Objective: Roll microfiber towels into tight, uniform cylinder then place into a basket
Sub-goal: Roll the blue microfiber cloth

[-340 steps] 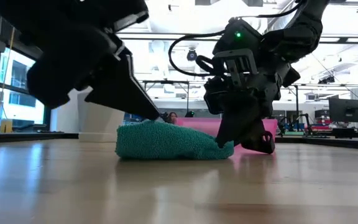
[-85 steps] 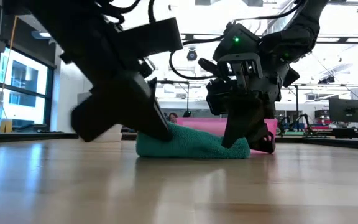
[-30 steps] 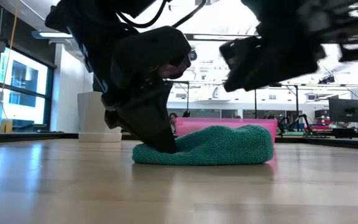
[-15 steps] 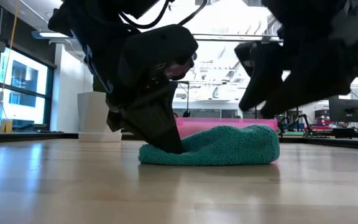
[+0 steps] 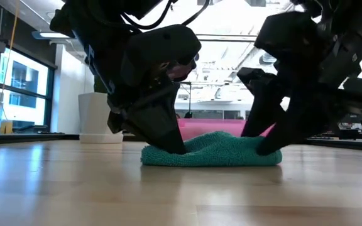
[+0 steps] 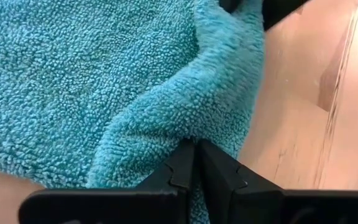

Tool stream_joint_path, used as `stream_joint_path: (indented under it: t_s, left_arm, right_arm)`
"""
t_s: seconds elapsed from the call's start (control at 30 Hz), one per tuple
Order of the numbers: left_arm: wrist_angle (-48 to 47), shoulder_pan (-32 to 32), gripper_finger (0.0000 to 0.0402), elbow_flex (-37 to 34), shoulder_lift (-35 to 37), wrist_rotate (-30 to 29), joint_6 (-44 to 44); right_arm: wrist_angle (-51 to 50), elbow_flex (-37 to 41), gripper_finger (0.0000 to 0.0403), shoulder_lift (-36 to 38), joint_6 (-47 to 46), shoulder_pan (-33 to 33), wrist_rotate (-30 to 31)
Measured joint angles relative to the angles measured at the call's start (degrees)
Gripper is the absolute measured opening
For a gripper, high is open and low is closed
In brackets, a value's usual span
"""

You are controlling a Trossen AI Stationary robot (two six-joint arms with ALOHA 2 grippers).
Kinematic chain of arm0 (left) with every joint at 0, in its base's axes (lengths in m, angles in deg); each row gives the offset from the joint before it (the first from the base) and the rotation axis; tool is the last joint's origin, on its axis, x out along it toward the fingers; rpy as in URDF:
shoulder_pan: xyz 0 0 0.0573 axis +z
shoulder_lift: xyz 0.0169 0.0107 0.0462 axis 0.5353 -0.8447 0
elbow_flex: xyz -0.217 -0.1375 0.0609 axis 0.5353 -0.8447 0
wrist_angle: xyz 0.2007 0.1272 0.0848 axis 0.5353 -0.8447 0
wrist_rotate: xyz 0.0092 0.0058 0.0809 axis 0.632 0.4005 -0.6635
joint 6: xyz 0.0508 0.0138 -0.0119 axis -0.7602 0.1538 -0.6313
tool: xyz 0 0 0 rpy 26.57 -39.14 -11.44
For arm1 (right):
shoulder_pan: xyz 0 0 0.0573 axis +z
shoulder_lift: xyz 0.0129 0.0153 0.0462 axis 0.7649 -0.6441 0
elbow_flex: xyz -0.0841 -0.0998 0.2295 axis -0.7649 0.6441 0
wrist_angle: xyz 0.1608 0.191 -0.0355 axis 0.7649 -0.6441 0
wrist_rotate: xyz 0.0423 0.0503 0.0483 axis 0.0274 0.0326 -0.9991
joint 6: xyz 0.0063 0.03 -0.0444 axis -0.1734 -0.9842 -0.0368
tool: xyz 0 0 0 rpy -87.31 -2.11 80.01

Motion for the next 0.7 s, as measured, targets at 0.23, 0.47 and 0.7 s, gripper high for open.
stream_joint_path:
  t_s: [0.23, 0.47, 0.7]
  left_arm:
    - [1.5, 0.0, 0.0019, 0.0, -0.1, 0.4, 0.0]
    - [2.9, 0.1, 0.0019, -0.1, -0.2, 0.7, 0.0]
    - [3.1, 0.1, 0.0019, -0.1, -0.2, 0.8, 0.0]
  right_arm:
    - [-3.8, 0.0, 0.0130, -0.5, -4.6, 0.0, -2.7]
    - [-4.7, -0.2, 0.0142, -0.9, -10.4, -1.0, -6.5]
    - [-5.1, -0.2, 0.0186, -0.9, -12.4, -2.9, -9.3]
